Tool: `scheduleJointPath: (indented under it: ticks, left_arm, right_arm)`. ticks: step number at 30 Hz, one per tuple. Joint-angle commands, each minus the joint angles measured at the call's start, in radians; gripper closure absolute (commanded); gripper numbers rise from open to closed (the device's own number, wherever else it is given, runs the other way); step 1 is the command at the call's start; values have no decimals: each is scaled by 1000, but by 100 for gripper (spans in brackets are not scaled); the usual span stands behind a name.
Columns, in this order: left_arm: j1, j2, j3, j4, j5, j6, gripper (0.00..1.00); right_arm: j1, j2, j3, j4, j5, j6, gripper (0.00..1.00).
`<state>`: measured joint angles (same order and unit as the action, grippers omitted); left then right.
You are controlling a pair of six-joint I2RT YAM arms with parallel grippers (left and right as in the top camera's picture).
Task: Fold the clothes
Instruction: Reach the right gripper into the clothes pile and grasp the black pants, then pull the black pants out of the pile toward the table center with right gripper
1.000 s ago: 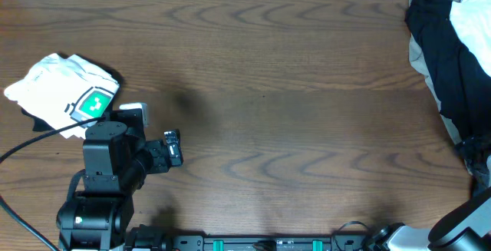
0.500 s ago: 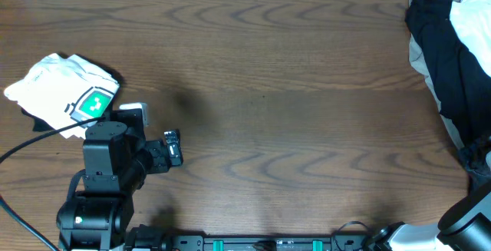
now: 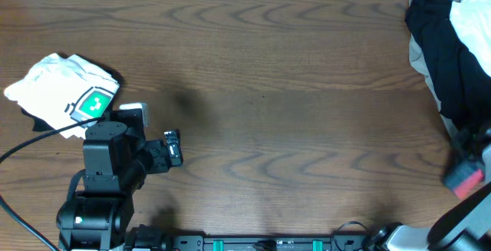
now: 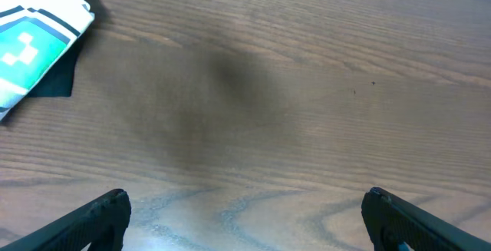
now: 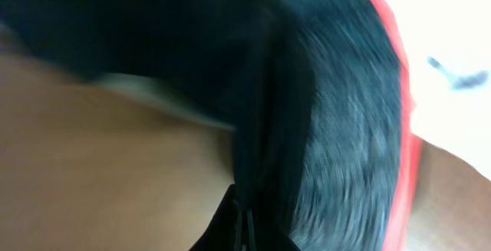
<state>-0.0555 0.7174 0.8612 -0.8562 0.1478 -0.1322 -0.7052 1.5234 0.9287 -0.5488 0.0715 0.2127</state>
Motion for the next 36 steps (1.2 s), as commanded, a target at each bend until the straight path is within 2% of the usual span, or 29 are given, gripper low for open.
scheduleJointPath:
  ticks: [1, 6, 12, 20, 21, 23, 26, 30, 32, 34, 36]
  left_arm:
    - [-3, -5, 22, 0, 2, -8, 2]
    - [-3, -5, 22, 1, 2, -8, 2]
    - [-3, -5, 22, 1, 2, -8, 2]
    - [-3, -5, 22, 1, 2, -8, 2]
    - [-3, -5, 22, 1, 2, -8, 2]
    - [-3, -5, 22, 1, 2, -8, 2]
    - [-3, -5, 22, 0, 2, -8, 2]
    - [-3, -5, 22, 1, 2, -8, 2]
    - [-3, -5, 22, 1, 2, -8, 2]
    - [-3, -5, 22, 1, 2, -8, 2]
    - [-3, -5, 22, 1, 2, -8, 2]
  right_arm:
    - [128, -113, 63, -18, -192, -54, 99]
    - [375, -211, 67, -100, -196, -80, 99]
    - [674, -215, 58, -226, -196, -79, 99]
    - [999, -203, 38, -225, -195, -107, 99]
    - [1018, -203, 38, -224, -191, -122, 98]
    - [1052, -203, 38, -218, -153, -140, 81]
    - [1056, -203, 38, -212, -63, -124, 78]
    - [1006, -203, 38, -170, 79, -25, 71]
    - [962, -203, 38, -122, 116, 21, 69]
    - [907, -203, 38, -53, 120, 30, 61]
    - [842, -196, 38, 35, 118, 23, 60]
